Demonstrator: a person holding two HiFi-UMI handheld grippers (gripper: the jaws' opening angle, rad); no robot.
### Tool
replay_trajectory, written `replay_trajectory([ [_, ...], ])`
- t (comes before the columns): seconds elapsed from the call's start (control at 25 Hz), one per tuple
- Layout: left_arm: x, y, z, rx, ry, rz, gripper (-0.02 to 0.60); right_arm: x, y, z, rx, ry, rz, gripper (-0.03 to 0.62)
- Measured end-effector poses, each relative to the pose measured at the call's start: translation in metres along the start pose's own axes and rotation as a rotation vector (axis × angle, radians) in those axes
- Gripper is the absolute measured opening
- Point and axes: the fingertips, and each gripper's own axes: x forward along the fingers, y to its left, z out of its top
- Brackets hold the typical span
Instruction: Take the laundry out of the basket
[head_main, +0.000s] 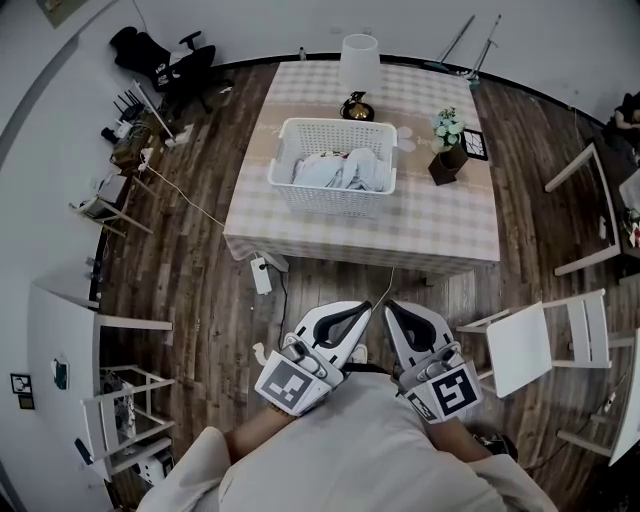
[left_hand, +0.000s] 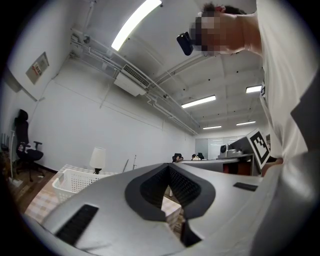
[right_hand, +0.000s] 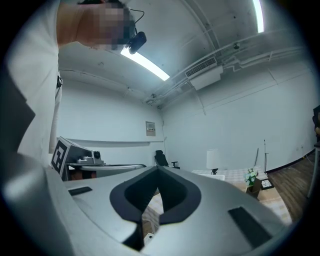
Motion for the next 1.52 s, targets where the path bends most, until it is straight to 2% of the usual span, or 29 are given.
replay_trajectory([
  [0.36,0.033,-0.014,-0.011,-0.015,0.035,-0.018,0.025,-0.019,-0.033,-0.008,0.042,0.017,-0.023,0.021],
  [0.76,0.052,0.007,-0.011,-0.020,0.028,-0.025,0.025,0.001,-0.054,-0.009,0.036,0.026,-0.031,0.021],
  [0.96,0.053,0.046,-0.009,-0.020,0.012,-0.006,0.025,0.040,-0.055,-0.011,0.022,0.037,-0.006,0.021],
  [1.52,0.053,0.195,0.018,-0.038,-0.019,0.020,0.025,0.189,-0.063,0.001,0.000,0.050,0.019,0.021],
])
